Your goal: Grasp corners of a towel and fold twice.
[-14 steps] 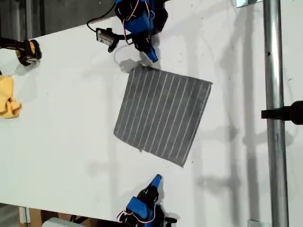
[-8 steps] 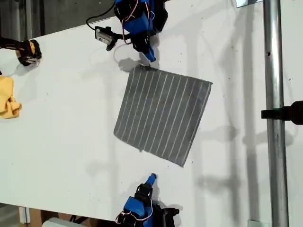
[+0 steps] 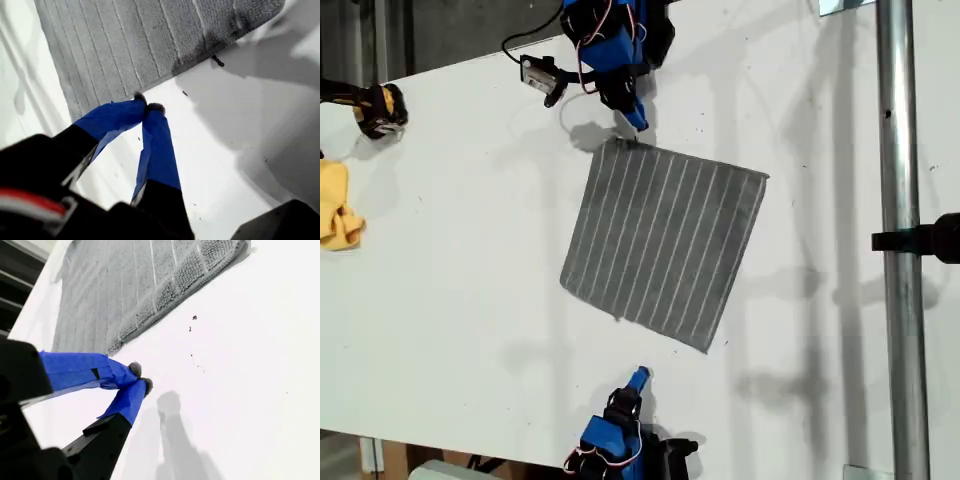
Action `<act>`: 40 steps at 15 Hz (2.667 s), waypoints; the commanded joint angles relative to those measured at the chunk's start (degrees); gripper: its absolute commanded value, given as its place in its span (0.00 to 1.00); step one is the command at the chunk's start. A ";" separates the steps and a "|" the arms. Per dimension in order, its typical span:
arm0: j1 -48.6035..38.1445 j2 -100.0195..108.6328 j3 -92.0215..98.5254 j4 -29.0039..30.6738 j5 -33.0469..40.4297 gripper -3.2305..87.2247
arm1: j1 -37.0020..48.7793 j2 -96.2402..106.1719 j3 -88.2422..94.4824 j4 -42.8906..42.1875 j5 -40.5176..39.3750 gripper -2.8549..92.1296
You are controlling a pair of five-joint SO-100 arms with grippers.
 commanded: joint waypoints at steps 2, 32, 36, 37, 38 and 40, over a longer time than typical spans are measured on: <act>-0.53 0.18 0.26 -0.18 -0.18 0.03 | 0.35 0.18 -1.58 0.35 -0.53 0.03; 4.92 0.18 0.26 -0.09 -5.19 0.03 | -28.92 -114.26 -81.91 -10.28 3.16 0.43; 4.66 0.18 0.26 -0.09 -4.75 0.03 | -29.53 -120.85 -82.35 -15.56 4.92 0.39; 4.66 0.18 0.26 -0.09 -4.75 0.03 | -29.79 -121.64 -82.44 -16.08 5.01 0.39; 4.66 0.18 0.26 0.00 -4.75 0.03 | -30.15 -122.08 -82.44 -16.08 5.80 0.36; 4.39 0.18 0.26 0.00 -4.57 0.03 | -30.50 -124.19 -82.53 -16.61 6.15 0.26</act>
